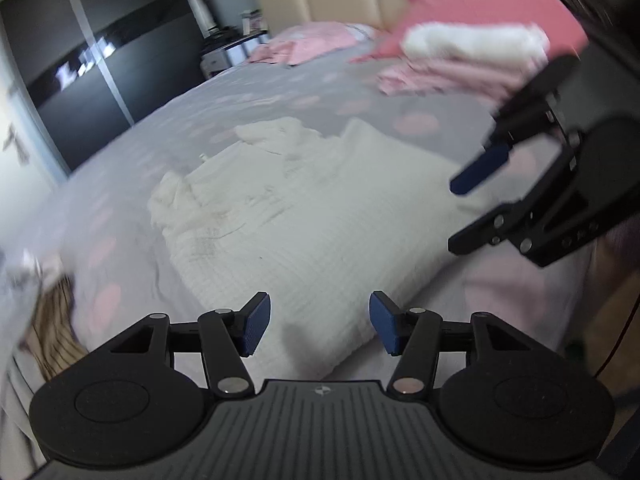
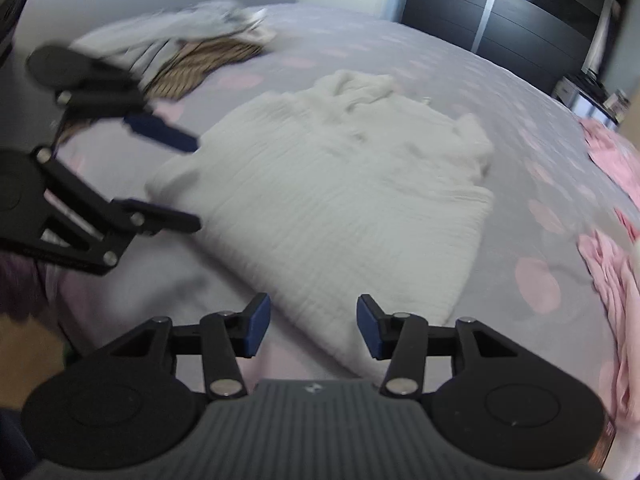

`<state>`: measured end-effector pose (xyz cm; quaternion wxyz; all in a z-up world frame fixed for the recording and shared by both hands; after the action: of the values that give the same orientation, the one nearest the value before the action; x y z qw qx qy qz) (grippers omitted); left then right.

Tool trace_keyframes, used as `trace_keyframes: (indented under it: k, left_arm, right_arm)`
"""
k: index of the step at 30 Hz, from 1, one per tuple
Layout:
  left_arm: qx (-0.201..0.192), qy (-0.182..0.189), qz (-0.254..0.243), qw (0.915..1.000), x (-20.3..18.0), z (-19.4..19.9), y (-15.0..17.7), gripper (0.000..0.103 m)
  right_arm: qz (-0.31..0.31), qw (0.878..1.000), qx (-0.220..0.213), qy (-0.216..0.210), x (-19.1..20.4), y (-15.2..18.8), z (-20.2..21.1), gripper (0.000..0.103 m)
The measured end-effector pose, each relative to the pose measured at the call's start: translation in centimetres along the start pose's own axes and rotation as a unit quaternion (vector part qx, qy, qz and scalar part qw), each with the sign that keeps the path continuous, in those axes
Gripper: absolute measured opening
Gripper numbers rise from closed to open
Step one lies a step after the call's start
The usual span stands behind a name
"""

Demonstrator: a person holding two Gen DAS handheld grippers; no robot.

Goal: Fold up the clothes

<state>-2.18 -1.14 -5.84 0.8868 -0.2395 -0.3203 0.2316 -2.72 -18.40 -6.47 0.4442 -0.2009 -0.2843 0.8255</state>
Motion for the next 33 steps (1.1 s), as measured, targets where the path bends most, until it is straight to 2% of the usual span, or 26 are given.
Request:
trace_keyframes:
  k: [3,6,11,14,18,20,22,23,25,27,33]
  left_arm:
    - [0.013,-0.016,-0.047,0.9987,-1.0,-0.8,0.4,0.053]
    - [0.026,-0.031,-0.094,0.9947,-2.0,-1.6,0.8,0.053]
    - [0.047,-0.057,-0.172,0.9823,-3.6,-2.9,1.5,0.053]
    - [0.053,-0.072,-0.208,0.9740,-4.5,-3.7,1.7,0.054]
    - [0.042,-0.098,-0.213,0.9712,-4.4,-4.6,2.2,0.055]
    - [0.039,-0.113,-0.211,0.9701,-4.2,-5.1,2.1,0.054]
    - [0.036,-0.111,-0.204,0.9719,-4.0,-5.2,1.8,0.049]
    - [0.035,-0.110,-0.200,0.9729,-3.8,-5.2,1.6,0.043]
    - [0.032,-0.108,-0.192,0.9748,-3.6,-5.2,1.3,0.034]
    - [0.031,-0.103,-0.183,0.9773,-3.2,-5.0,1.0,0.027]
    - [0.031,-0.084,-0.163,0.9826,-2.4,-2.4,-0.3,0.021]
  right_arm:
    - [0.050,0.998,0.015,0.020,0.9,0.7,-0.8,0.065]
    - [0.083,0.994,0.032,0.060,0.8,1.3,-1.7,0.065]
    - [0.124,0.986,0.039,0.105,0.5,1.9,-2.7,0.065]
    - [0.176,0.976,0.026,0.129,1.3,2.4,-3.3,0.064]
    - [0.255,0.952,-0.001,0.168,2.4,3.0,-4.1,0.060]
    - [0.275,0.945,-0.006,0.176,2.6,3.2,-4.5,0.058]
    - [0.286,0.941,-0.008,0.179,2.7,3.2,-4.6,0.039]
    - [0.285,0.942,-0.007,0.177,2.7,3.1,-4.5,0.037]
    - [0.283,0.943,-0.005,0.174,2.8,3.0,-4.3,0.025]
    - [0.276,0.946,-0.004,0.171,2.7,2.6,-3.9,0.021]
    - [0.245,0.956,-0.014,0.159,2.3,0.8,-1.1,0.016]
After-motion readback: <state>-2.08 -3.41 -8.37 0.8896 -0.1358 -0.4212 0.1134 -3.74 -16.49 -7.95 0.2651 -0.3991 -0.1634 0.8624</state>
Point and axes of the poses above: each gripper's, at about its wrist camera, not at the fingertips, and z roughly against the way its jaws point, x to its left, y to its underside, the point moved 1 cm from there along -z, roughly the way its jaws point, and after that the axes turned 9 degrees about -z, right-handed, at the moved point
